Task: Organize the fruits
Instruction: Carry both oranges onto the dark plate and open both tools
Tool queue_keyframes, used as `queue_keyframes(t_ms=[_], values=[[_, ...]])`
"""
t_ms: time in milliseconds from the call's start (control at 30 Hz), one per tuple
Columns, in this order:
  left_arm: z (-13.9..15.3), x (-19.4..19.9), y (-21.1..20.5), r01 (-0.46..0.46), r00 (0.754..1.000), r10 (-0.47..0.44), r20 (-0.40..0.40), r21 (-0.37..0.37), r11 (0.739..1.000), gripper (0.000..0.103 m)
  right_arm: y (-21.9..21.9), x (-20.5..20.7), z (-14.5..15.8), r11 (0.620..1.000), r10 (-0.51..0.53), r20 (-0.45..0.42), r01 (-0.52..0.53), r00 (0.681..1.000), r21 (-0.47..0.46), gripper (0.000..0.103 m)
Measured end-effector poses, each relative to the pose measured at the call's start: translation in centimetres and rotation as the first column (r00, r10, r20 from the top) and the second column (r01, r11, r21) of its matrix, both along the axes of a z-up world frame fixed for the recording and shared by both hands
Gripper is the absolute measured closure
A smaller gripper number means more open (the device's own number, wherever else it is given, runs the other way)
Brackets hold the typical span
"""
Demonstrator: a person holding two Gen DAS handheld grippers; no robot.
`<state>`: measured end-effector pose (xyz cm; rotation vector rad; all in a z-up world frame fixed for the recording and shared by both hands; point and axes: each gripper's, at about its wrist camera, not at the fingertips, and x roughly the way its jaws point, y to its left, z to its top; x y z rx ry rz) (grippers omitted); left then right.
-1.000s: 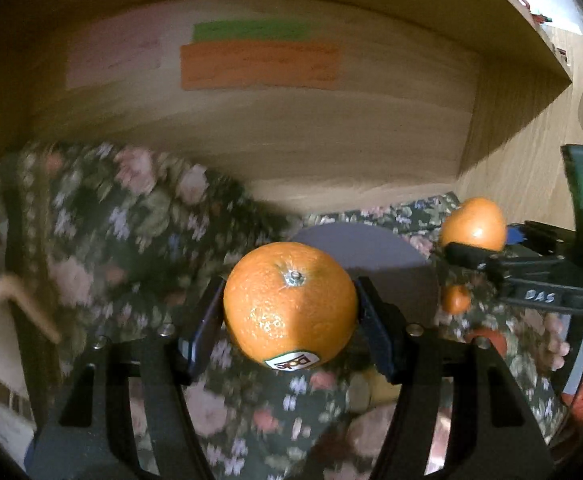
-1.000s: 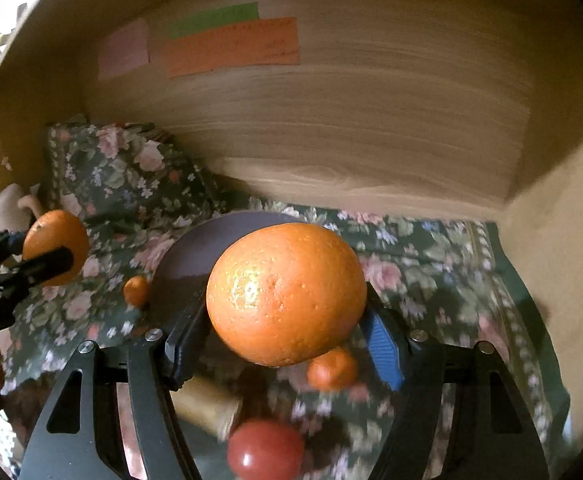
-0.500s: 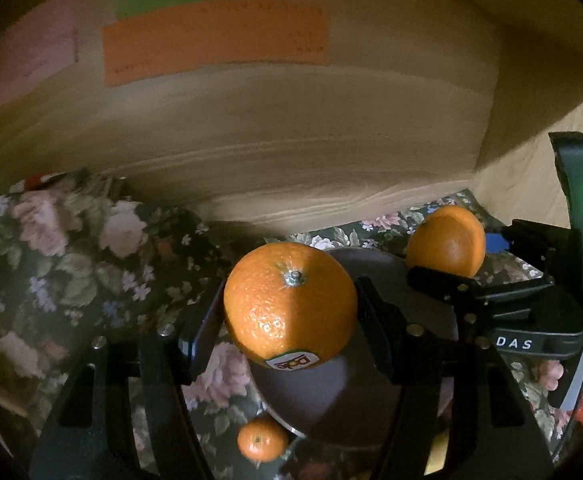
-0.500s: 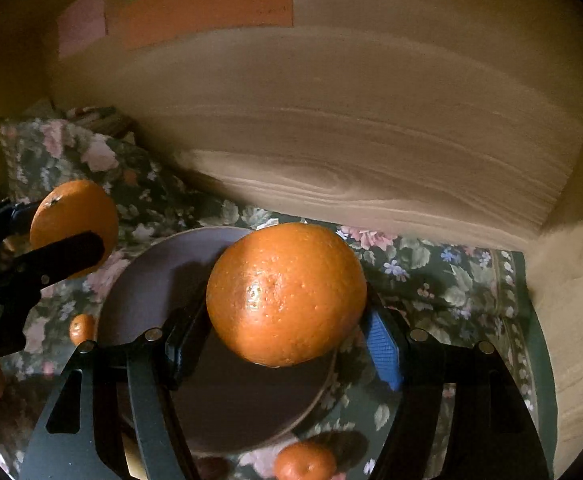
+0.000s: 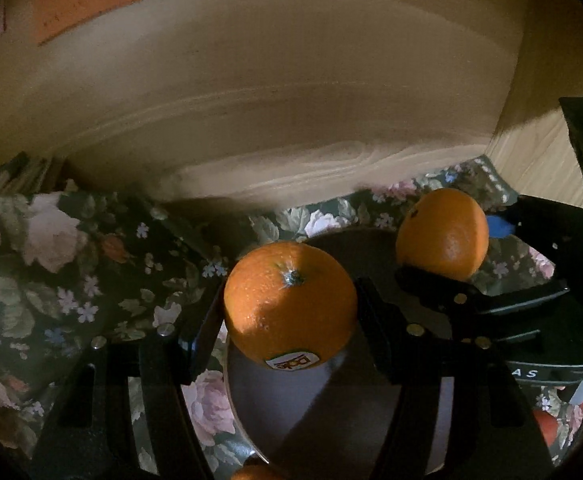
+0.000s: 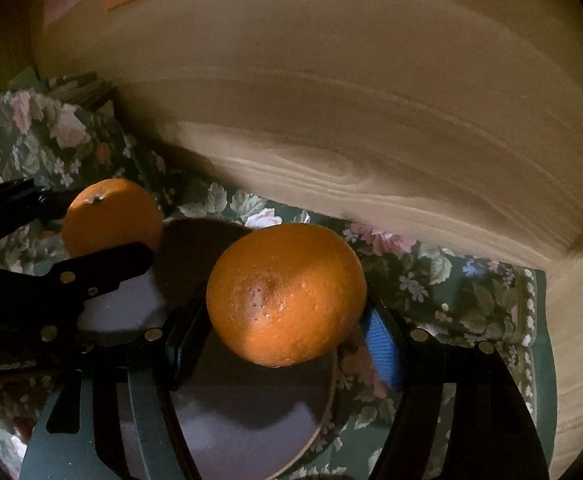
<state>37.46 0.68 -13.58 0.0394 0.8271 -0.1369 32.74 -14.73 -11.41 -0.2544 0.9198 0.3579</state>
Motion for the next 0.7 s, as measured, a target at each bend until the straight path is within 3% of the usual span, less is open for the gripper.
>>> queue_keyframes(t_ms=[200,500,600,700], values=[[-2.4,0.8,0.3,-0.005,0.998,0.004,-0.068,-0.023,1.0,0.039,0.2,0.8,-1.3,1.0,0.011,-0.036,-0.011,0.999,-0.006,0.036],[-2.8,0.1,-0.1,0.005,0.998,-0.005,-0.063,0.004,1.0,0.038,0.8,0.5,-1.8,0.999,0.021,-0.039,-0.023,0.999,-0.04,0.035],[-2.6,-0.1,-0.1,0.001,0.999,-0.001,-0.051,0.009,1.0,0.036,0.9,-0.1,-1.6,0.998,0.022,-0.009,-0.023,1.0,-0.067,0.031],[-2.0,-0.8,0.1,-0.017,1.0,0.017,-0.02,0.0,1.0,0.031,0.6,-0.6,-1.1,0.998,0.016,0.015,-0.016,1.0,-0.054,0.021]])
